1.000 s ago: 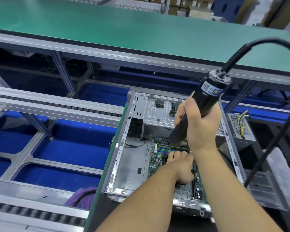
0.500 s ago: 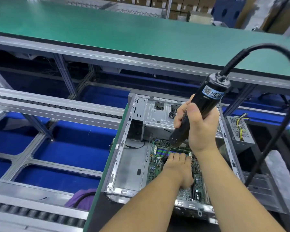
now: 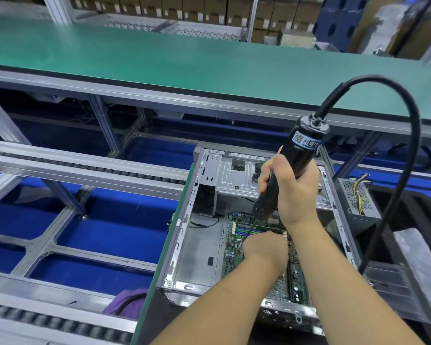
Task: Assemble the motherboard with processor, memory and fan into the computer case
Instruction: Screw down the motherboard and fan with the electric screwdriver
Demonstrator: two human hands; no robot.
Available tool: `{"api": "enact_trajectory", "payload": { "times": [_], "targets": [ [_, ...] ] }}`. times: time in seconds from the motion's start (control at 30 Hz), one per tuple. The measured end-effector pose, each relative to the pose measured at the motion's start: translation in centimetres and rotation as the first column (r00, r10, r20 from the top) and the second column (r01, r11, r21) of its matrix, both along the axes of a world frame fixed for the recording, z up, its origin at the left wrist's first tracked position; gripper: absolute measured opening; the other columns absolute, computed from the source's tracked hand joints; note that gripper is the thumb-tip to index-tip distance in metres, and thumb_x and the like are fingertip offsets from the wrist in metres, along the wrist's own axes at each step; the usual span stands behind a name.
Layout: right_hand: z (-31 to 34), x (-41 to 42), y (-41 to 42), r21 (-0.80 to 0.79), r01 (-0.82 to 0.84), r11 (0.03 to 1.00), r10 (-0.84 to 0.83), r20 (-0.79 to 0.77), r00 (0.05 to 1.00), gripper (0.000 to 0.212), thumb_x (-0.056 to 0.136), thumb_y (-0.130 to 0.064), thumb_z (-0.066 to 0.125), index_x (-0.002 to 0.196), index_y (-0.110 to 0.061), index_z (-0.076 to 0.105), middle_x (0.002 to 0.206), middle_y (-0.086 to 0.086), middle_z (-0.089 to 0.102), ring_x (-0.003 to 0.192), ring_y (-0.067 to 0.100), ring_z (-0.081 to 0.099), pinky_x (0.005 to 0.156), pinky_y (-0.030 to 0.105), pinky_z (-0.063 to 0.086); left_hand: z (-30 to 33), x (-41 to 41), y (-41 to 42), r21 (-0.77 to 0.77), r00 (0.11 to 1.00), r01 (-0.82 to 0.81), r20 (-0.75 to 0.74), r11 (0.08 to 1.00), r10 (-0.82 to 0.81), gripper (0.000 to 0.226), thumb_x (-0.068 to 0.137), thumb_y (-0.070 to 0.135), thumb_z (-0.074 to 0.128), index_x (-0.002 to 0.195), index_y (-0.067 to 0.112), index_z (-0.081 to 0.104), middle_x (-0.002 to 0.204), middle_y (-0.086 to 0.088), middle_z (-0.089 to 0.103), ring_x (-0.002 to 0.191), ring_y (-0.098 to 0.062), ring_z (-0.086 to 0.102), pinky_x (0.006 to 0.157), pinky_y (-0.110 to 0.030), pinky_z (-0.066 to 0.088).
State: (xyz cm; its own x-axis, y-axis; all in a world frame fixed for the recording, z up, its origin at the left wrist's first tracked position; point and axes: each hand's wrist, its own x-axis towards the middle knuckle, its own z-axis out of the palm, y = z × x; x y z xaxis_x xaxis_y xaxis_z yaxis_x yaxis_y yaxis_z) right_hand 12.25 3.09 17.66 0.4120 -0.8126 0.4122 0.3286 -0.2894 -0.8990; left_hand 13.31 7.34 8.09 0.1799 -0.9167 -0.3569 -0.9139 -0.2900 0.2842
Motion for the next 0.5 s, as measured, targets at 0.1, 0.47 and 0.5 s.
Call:
{"api": "enact_trajectory", "payload": {
  "times": [0.1, 0.47, 0.5],
  "targets": [
    [-0.1, 0.1, 0.1, 0.008, -0.002, 1.000, 0.002, 0.000, 1.000, 0.056, 0.081, -0.041, 0.065, 0.089, 0.013, 0.051, 0.058, 0.003, 0.057, 0.047, 0.024, 0.053, 0.054, 0.032, 0.047, -0.9, 0.6, 0.3, 0.136, 0.999, -0.040, 0.042, 0.990, 0.035, 0.029, 0.094, 0.006, 0.053, 0.122, 0.006, 0.061, 0.123, -0.012, 0.064, 0.111, -0.033, 0.062, 0.080, -0.039, 0.048],
    [-0.3, 0.6, -0.3, -0.006, -0.014, 1.000, 0.014, -0.003, 1.000, 0.056, 0.083, -0.040, 0.065, 0.088, 0.014, 0.050, 0.060, 0.007, 0.055, 0.047, 0.023, 0.052, 0.054, 0.030, 0.046, -1.7, 0.1, 0.1, 0.149, 0.996, -0.081, -0.020, 0.986, 0.085, 0.028, 0.098, 0.010, 0.053, 0.124, 0.003, 0.059, 0.125, -0.016, 0.062, 0.112, -0.036, 0.060, 0.085, -0.045, 0.053],
    [-0.3, 0.7, -0.3, -0.010, -0.009, 1.000, 0.009, -0.007, 1.000, 0.056, 0.083, -0.040, 0.064, 0.087, 0.014, 0.050, 0.059, 0.007, 0.054, 0.047, 0.024, 0.052, 0.055, 0.030, 0.046, -1.6, 0.4, 0.0, 0.166, 0.994, -0.087, -0.045, 0.982, 0.095, 0.030, 0.101, 0.020, 0.052, 0.124, 0.003, 0.058, 0.126, -0.016, 0.061, 0.114, -0.037, 0.059, 0.087, -0.045, 0.053]
  ]
}}
